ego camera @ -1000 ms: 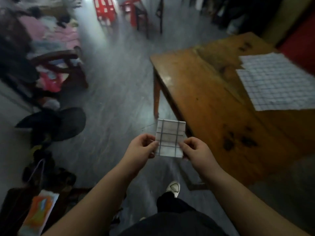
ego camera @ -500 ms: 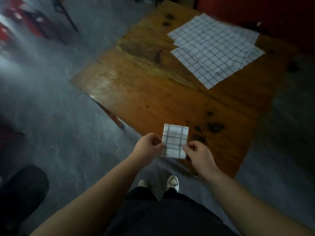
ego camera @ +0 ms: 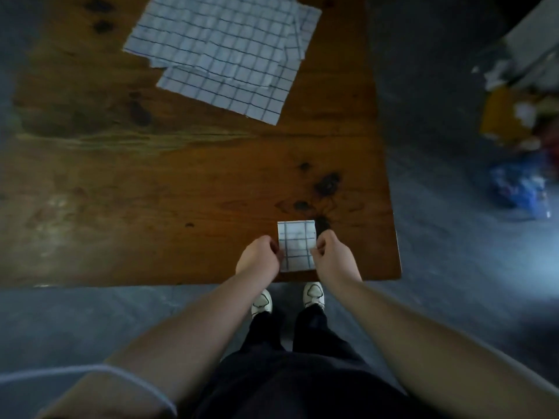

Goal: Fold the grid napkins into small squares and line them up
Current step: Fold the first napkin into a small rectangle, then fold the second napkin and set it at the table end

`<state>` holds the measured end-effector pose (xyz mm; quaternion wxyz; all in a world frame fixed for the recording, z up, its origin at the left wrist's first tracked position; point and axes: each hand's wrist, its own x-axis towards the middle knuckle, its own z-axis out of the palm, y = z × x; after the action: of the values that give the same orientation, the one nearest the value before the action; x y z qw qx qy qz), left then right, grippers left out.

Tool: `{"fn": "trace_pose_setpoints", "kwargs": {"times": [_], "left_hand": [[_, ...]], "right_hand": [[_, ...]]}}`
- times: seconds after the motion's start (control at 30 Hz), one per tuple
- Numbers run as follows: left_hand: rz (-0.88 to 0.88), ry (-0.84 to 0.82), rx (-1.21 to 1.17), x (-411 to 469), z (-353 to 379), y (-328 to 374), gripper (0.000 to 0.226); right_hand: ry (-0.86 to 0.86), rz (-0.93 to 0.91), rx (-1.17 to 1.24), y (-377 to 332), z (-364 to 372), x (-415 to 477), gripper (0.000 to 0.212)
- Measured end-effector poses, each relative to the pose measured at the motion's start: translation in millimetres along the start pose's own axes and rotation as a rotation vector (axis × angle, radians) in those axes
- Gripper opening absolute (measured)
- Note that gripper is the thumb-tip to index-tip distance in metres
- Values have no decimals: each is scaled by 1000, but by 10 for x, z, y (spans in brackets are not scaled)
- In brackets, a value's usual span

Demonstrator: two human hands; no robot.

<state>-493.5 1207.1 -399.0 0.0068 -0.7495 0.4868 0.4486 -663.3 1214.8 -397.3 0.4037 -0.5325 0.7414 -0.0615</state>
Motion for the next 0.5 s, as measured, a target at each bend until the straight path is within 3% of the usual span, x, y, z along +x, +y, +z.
{"fn": "trace_pose_setpoints", "kwargs": {"times": [0.13, 0.33, 0.5], "left_hand": [[56, 40, 185, 3, 39, 3, 7], [136, -2, 325, -9, -59, 23, 10], [361, 38, 408, -168, -277, 148, 13]], "right_hand": [[17, -6, -160, 23, 79, -25, 23], [8, -65, -299, -19, 21, -68, 12], [45, -83, -311, 14, -266, -225, 22]]}}
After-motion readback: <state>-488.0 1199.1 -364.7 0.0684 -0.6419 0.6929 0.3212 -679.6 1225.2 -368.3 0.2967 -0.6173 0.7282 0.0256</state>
